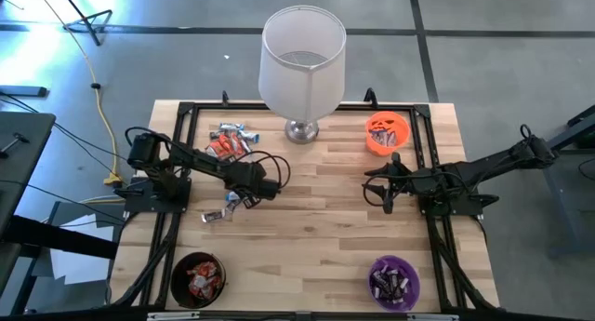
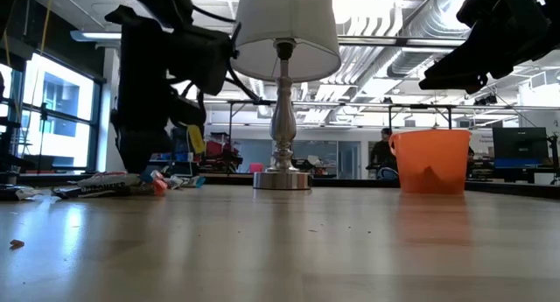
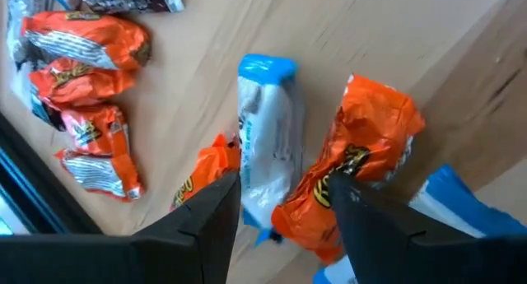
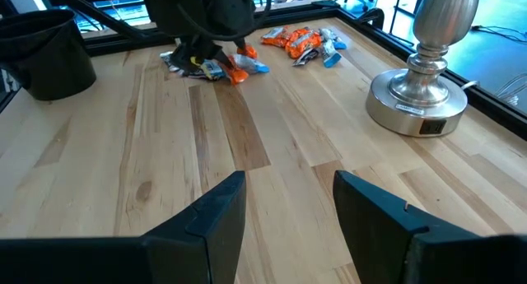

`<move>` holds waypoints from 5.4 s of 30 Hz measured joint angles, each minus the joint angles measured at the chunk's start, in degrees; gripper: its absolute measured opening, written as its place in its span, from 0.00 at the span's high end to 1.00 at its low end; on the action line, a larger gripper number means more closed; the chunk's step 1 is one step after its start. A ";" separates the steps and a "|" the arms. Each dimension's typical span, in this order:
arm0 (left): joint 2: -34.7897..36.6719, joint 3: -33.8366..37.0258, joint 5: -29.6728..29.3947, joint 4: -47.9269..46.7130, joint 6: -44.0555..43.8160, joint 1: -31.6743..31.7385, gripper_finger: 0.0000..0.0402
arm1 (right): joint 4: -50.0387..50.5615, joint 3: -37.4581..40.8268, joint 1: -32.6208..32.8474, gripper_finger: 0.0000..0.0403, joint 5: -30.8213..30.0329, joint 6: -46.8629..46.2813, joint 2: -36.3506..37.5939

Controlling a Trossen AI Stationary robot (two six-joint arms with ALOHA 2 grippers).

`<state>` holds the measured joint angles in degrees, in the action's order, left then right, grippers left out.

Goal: Sort candy
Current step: Put the orange chocolate bar into the black bucket

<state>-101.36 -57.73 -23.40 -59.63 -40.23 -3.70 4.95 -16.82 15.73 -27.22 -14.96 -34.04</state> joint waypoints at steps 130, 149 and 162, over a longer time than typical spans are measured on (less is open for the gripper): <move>6.10 -26.93 13.34 -27.22 -89.06 -55.16 0.87 | 0.04 0.00 0.02 0.55 0.00 0.00 0.00; 5.53 -25.97 0.89 -30.49 -83.45 -55.15 0.55 | 0.04 0.00 0.02 0.55 0.00 0.00 -0.02; 14.16 -4.71 0.92 -29.34 -62.99 -39.98 0.55 | 0.04 0.00 0.02 0.55 0.02 -0.01 -0.02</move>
<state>-87.20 -62.44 -22.47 -88.97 -103.22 -43.68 4.99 -16.82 15.74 -27.21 -14.97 -34.06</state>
